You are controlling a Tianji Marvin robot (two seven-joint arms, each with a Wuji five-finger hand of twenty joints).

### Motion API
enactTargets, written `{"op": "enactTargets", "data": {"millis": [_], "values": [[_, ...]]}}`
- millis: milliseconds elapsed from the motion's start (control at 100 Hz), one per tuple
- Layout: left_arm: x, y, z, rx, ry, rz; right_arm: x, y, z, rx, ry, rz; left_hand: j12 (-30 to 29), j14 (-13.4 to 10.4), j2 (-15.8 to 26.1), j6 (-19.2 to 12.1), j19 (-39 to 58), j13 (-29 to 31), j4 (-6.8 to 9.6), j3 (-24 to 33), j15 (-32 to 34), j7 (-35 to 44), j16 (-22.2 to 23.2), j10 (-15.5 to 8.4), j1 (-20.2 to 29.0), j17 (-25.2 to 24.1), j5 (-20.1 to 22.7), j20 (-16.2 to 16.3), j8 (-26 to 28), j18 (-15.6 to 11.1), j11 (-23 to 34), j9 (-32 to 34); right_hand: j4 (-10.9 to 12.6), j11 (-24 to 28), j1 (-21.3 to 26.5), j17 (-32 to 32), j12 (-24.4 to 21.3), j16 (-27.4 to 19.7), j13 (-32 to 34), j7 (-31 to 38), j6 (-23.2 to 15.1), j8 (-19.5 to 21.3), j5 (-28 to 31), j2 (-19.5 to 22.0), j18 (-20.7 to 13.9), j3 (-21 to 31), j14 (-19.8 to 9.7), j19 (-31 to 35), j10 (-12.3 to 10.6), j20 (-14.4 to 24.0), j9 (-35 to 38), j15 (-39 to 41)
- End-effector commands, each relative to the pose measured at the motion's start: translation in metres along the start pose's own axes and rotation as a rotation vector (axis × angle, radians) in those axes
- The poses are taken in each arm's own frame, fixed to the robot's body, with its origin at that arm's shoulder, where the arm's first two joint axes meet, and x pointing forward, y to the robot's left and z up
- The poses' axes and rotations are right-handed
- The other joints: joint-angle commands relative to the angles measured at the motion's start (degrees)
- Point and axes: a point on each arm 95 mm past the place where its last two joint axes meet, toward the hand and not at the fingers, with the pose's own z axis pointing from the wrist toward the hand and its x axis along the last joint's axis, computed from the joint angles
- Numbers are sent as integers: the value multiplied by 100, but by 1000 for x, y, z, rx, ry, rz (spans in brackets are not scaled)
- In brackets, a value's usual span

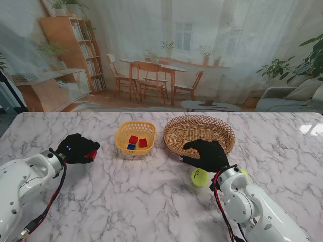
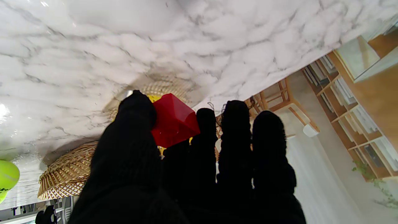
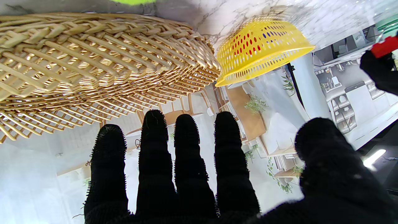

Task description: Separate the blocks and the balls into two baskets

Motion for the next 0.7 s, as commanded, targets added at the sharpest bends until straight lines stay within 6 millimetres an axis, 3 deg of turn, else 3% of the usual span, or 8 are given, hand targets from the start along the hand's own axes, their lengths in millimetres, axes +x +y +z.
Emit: {"op": "enactTargets", "data": {"millis": [0,280,690], "values": [[-6,-9,7,5,-7,10,1,-2,-1,5,-3,1,167,-31,273,-419,242,115,181,203,108,555,56,-175,618,41,76,-28,80,-39,105,235,4,-83,63,-29,-15,39,62,-77,-88,-37,-4,227,49,-65,45,9,-24,41,-132,-223],[-14,-28,51,40,-25,-36,0,-1,-3,-2,-4,-2,116,-36,316,-370,226,14,170,160,55,490,41,-140,572,5,-38,-29,19,-73,109,73,5,-82,63,-31,-13,40,69,-76,-84,-37,1,230,47,-64,46,6,-24,39,-128,-220],[8,-62,105,49,7,-87,-1,-1,-4,-7,-6,1,16,-43,401,-336,214,-70,160,102,58,502,31,-150,547,-45,-115,-28,-2,-124,261,-58,4,-77,61,-23,-11,41,68,-75,-87,-36,-1,226,42,-64,41,15,-24,43,-122,-220]]}}
